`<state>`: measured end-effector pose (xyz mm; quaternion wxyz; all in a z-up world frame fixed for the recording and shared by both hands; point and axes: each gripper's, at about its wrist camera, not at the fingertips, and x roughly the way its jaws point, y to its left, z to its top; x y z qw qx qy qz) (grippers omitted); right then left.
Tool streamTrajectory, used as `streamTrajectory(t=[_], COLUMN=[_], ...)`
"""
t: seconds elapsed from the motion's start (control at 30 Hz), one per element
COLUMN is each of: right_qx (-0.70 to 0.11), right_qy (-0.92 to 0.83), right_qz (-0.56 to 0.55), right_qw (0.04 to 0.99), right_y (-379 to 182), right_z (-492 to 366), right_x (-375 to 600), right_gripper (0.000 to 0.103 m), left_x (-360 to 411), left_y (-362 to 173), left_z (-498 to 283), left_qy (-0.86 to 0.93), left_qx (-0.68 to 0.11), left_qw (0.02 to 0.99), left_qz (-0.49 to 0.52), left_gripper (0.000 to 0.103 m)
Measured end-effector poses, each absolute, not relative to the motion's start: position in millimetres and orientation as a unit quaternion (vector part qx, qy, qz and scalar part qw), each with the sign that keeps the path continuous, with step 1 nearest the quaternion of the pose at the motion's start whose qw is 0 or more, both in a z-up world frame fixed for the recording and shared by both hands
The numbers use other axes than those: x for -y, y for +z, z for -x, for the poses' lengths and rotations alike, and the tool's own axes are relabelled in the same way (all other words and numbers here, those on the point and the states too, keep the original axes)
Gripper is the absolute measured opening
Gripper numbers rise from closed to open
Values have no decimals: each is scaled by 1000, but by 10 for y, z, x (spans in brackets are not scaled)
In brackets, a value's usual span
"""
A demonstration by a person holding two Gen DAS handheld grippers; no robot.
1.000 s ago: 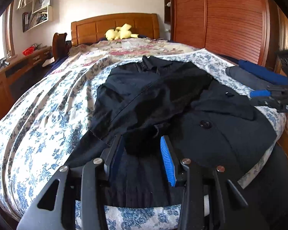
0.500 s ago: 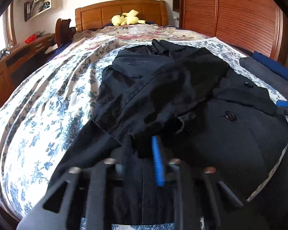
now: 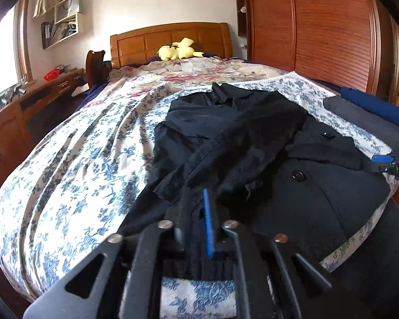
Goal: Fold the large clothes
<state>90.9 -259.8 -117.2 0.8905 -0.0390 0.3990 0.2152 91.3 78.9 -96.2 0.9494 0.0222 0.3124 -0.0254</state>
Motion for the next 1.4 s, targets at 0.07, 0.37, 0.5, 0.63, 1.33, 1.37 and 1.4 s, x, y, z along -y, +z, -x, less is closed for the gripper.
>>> streamTrajectory(t=[0.07, 0.37, 0.5, 0.63, 1.33, 1.37, 1.4], right_qx=[-397, -390, -399, -409, -413, -415, -417], right_qy=[211, 193, 185, 174, 178, 177, 176], right_qz=[42, 71, 68, 65, 102, 100, 98], right_qw=[892, 898, 896, 893, 888, 887, 886], right_y=[-1173, -1206, -1268, -1339, -1481, -1470, -1455], right_z=[-879, -780, -811, -854, -803, -799, -798], right_x=[2609, 2634, 2671, 2719, 2639, 2653, 2672], right_gripper=[50, 51, 53, 56, 76, 76, 76], left_x=[-871, -1291, -1412, -1449, -1603, -1603, -1602], left_y=[-954, -1247, -1421, -1581, -1667, -1655, -1643], left_z=[-857, -838, -915, -972, -922, -917, -911], left_qy=[-23, 14, 21, 32, 23, 20, 16], left_qx=[-311, -349, -375, -394, -387, -388, -389], left_qw=[950, 937, 927, 918, 922, 921, 921], left_qz=[-20, -20, -10, -17, 9, 12, 14], left_gripper=[24, 29, 29, 30, 54, 53, 48])
